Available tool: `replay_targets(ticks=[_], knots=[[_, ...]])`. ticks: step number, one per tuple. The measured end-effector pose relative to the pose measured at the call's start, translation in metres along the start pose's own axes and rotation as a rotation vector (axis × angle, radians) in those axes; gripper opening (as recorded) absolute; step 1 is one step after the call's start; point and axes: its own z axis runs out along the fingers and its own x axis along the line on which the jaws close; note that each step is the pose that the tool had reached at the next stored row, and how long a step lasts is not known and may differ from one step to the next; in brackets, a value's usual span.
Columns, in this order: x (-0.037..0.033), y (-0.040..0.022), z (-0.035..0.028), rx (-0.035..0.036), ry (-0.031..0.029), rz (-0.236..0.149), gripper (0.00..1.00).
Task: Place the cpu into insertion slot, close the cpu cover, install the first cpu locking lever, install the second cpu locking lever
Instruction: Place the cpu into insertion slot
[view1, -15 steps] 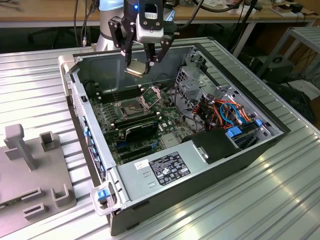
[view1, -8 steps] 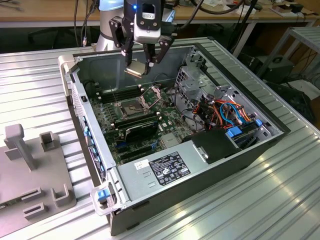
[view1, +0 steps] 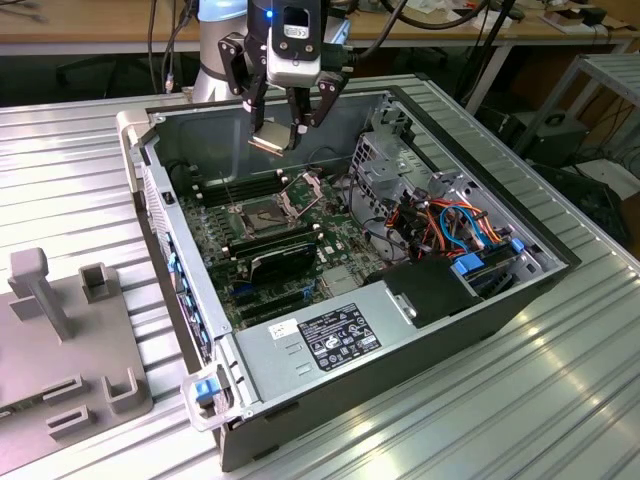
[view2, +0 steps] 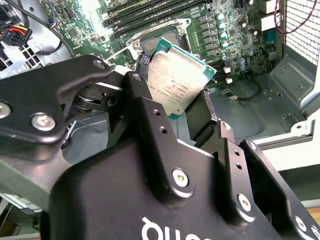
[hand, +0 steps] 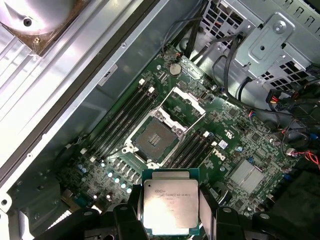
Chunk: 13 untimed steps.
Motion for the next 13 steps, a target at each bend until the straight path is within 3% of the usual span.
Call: replay_targets(ticks=[6,12,13], knots=[[0.0000,0.0000,0.0000,0.0003,-0.0006,0.013,0.55],[0.0000,0.0000,0.0002,0.0020,-0.0037,0.079,0.55],[0.0000,0.0000,0.0002,0.0026,-0.0049,0.105,0.55]])
